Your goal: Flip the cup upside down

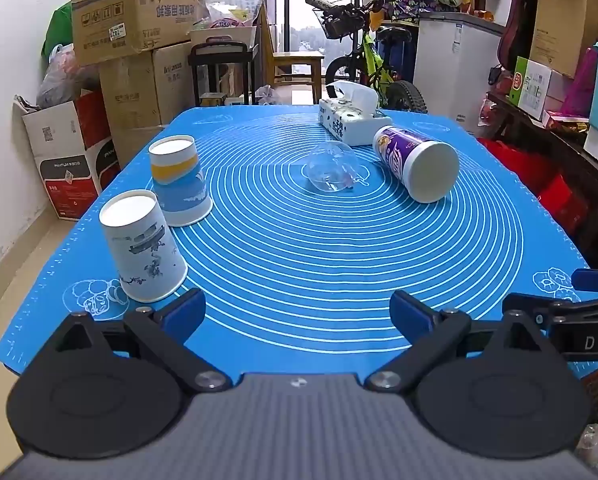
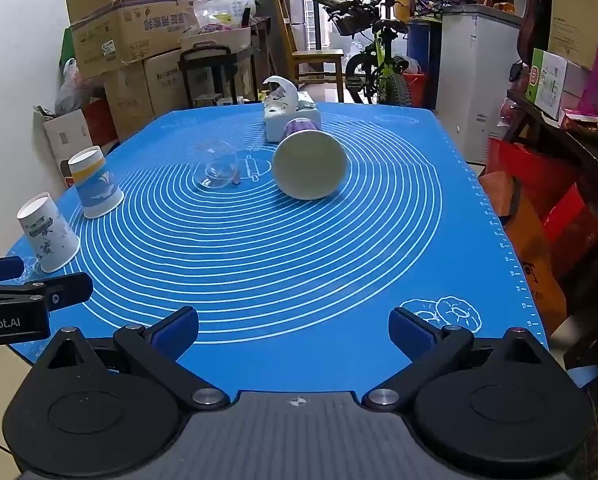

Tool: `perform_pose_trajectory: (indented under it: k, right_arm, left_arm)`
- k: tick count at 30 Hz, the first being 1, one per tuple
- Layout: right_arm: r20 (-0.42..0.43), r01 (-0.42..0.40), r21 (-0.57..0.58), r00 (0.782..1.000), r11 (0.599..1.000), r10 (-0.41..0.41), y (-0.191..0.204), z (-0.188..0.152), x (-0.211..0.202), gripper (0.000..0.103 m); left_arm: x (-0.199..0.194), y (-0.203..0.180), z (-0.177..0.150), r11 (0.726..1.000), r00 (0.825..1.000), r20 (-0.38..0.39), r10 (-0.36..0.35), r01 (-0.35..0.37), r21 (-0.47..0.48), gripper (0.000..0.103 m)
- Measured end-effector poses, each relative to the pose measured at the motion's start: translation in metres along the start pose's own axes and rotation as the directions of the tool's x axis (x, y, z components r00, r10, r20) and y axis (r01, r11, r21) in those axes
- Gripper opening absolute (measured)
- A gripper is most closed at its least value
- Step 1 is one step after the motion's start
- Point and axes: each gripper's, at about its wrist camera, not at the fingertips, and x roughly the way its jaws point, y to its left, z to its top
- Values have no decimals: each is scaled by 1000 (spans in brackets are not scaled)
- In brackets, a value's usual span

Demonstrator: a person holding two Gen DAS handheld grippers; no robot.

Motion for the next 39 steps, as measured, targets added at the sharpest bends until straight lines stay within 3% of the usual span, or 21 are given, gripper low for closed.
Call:
perform_pose_trajectory:
  k: [39]
  right_arm:
    - [-16,22,-20,1000,1000,-22,4,-2,4,101]
  left_arm:
    - [5,-4,-2,1000,1000,-27,-6,7,19,98]
